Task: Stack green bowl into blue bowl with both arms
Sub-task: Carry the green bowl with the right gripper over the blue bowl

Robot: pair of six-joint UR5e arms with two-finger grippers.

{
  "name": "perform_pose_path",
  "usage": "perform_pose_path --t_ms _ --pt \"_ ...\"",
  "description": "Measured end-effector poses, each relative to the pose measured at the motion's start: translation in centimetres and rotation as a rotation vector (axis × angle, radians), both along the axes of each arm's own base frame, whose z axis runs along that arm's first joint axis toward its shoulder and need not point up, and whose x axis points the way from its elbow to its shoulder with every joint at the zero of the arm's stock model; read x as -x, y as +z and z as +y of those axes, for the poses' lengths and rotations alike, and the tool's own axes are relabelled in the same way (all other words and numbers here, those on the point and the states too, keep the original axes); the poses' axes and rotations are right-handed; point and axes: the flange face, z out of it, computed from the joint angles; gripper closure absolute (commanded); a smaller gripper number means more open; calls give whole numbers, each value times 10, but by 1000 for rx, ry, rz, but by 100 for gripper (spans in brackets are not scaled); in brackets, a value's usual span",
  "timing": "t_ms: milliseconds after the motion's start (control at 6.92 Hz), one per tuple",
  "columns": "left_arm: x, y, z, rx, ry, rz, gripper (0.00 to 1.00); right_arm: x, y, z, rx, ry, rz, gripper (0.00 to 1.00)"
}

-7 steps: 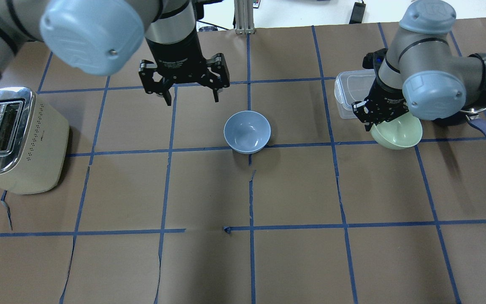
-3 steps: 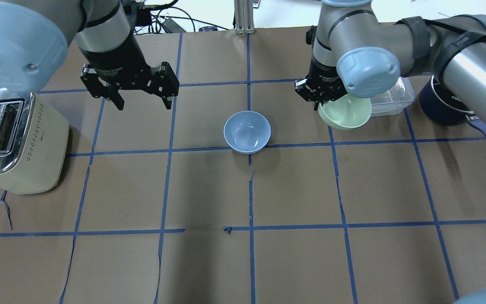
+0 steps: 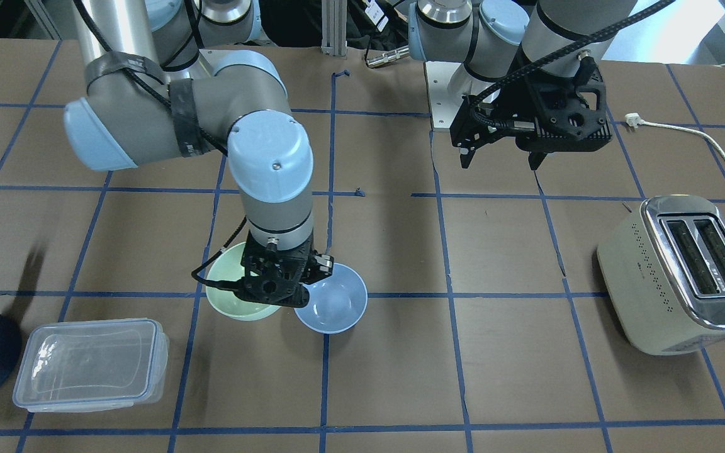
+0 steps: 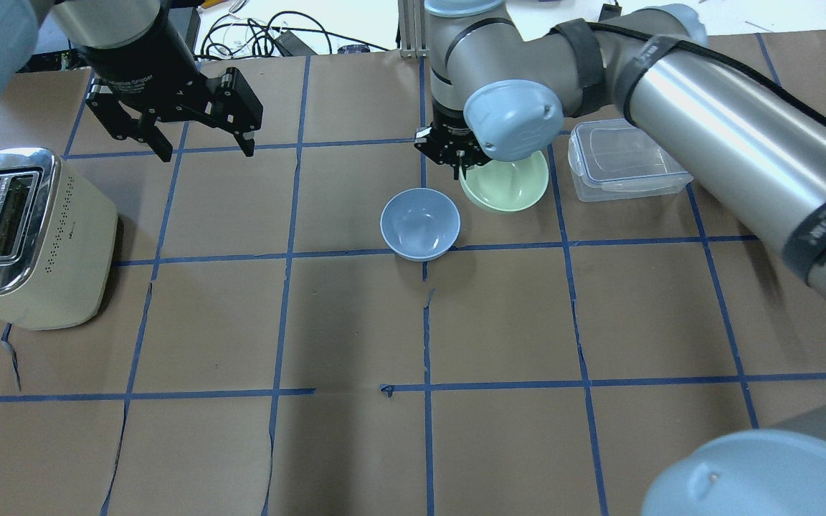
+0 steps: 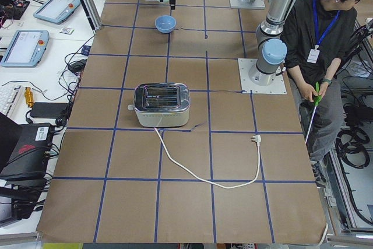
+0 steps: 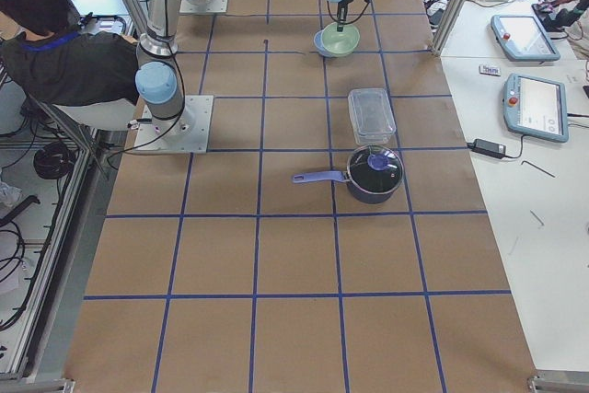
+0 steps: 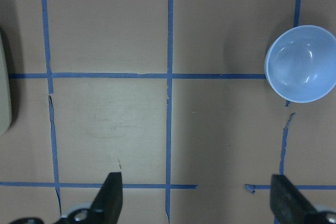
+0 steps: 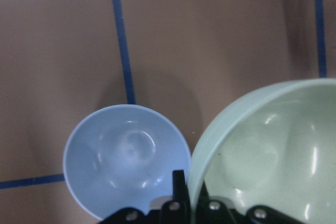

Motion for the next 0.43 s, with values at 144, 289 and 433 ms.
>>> perform_pose_path --t_ms 144,289,433 --pt "-1 -3 3 -7 -6 1 0 -24 -7 -4 2 -11 -5 100" --pt "-1 -5 5 -11 -11 1 0 -40 -14 -6 -1 -24 -12 100" --pt "-2 -6 5 -13 -12 1 0 -52 -24 -7 -8 -33 -12 100"
